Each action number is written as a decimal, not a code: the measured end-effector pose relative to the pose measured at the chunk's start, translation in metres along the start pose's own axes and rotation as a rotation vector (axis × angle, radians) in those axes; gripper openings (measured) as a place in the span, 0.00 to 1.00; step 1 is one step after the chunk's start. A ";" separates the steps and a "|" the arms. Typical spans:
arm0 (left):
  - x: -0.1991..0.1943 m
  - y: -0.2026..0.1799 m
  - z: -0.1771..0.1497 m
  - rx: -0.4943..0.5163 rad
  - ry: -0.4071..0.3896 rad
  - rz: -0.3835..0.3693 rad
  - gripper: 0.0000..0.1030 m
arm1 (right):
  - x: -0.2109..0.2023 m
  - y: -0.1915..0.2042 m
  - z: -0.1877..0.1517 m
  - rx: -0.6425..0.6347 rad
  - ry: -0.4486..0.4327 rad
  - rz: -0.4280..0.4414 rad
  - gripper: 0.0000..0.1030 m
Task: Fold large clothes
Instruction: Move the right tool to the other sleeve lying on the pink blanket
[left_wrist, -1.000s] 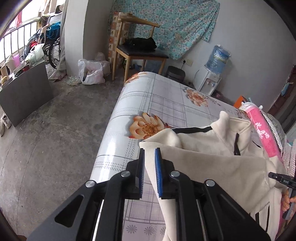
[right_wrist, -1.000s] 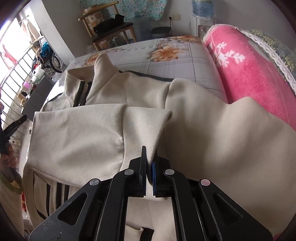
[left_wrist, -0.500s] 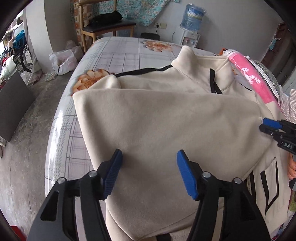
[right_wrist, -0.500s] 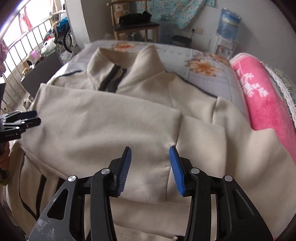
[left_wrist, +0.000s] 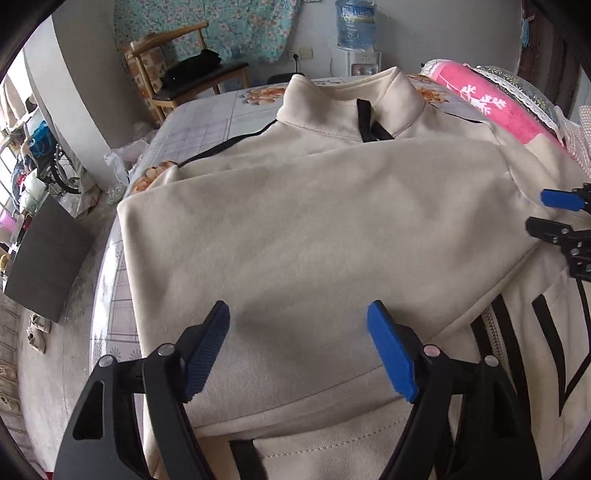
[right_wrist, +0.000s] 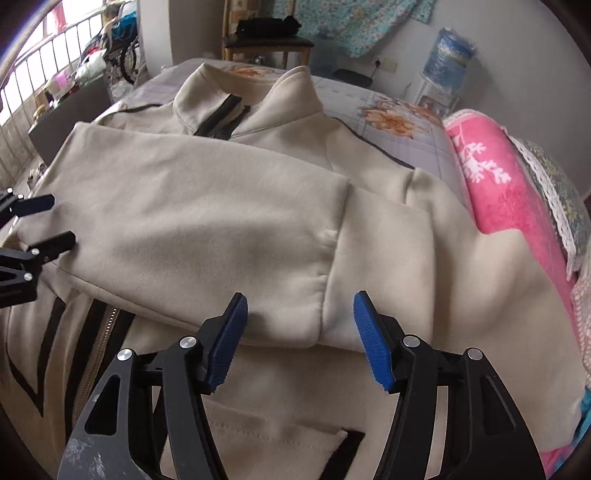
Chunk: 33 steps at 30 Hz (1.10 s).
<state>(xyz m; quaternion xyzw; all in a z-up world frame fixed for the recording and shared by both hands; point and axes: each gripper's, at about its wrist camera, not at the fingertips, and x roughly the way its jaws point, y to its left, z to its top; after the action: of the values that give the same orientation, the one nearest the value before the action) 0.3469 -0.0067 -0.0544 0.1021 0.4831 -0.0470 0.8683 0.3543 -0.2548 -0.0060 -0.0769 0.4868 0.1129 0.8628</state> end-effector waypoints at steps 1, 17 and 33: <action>-0.001 0.001 -0.001 -0.004 -0.010 0.003 0.76 | -0.010 -0.008 -0.005 0.029 -0.013 0.019 0.56; 0.007 0.017 -0.007 -0.113 -0.016 -0.011 0.95 | -0.114 -0.263 -0.170 0.881 -0.041 -0.074 0.61; 0.011 0.020 -0.002 -0.113 0.037 -0.040 0.95 | -0.126 -0.365 -0.262 1.304 -0.148 -0.148 0.57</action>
<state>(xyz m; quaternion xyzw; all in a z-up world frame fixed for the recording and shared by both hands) 0.3543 0.0140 -0.0623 0.0438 0.5027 -0.0351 0.8626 0.1744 -0.6851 -0.0247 0.4360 0.3881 -0.2598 0.7693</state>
